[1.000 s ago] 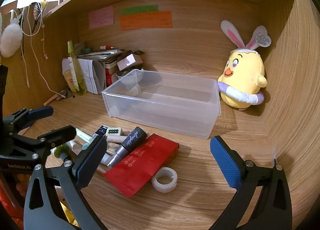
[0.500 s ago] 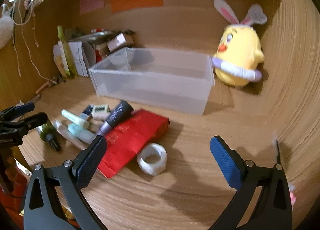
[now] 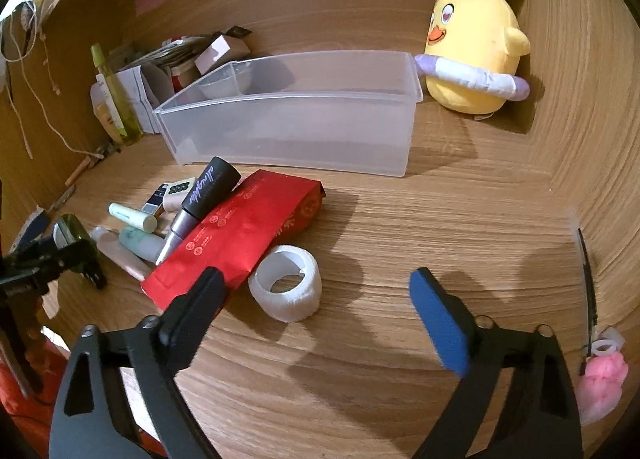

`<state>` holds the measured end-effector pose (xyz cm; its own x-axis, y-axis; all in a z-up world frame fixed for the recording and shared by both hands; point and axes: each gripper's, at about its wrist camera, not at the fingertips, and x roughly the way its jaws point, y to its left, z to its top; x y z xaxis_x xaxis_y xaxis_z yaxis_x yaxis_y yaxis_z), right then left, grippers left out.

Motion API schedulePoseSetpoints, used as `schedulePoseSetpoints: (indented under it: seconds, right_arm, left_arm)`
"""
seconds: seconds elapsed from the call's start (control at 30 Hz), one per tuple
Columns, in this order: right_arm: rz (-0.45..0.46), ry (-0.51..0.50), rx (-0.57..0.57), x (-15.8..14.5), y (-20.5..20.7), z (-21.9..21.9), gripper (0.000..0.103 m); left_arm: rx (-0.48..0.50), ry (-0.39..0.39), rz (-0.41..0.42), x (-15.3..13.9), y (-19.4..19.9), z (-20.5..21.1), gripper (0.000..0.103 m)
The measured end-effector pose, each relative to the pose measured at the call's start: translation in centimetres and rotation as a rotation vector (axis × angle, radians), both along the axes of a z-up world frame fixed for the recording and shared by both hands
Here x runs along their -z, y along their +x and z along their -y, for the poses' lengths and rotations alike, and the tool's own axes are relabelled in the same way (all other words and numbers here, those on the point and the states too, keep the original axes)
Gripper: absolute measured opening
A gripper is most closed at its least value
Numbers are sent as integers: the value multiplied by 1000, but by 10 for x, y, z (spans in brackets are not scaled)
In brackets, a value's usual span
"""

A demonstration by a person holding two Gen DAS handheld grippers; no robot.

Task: Organize objects
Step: 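Close left gripper on green bottle while right gripper closes on tape roll, then carry green bottle with left tool and tape roll with right tool over clear box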

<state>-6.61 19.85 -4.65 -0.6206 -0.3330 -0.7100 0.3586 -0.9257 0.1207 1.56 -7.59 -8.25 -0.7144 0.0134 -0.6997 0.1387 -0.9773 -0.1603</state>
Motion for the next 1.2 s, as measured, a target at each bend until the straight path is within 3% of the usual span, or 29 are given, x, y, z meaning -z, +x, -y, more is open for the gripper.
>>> schedulePoseSetpoints:
  seconds: [0.07,0.17,0.5,0.7,0.87,1.0,1.2]
  right_arm:
    - [3,-5,-4,-2,0,1,80]
    - [-1,6,9,-5,2,0,68]
    - [26,80,-28,9,13,5,68]
    - [8,25,-26,6,4,14,68]
    - [22,17,-34,9,-2,20,58]
    - [27,32,-22,13,-3,19,36]
    - [-6,30,32,5,-1,2,36]
  left_arm:
    - [26,9,6,2,-2,-4,79]
    - [25,4,-2,3,-3,-7,78]
    - [31,35,-31,-5,-2,0,78]
    - [25,22,-77,-24,4,1,78]
    - [19,50,-100,-36,2,5,78]
    - [27,60,-126,-46,-4,4,78]
    - [63,69,-140,-60,-19,-6,78]
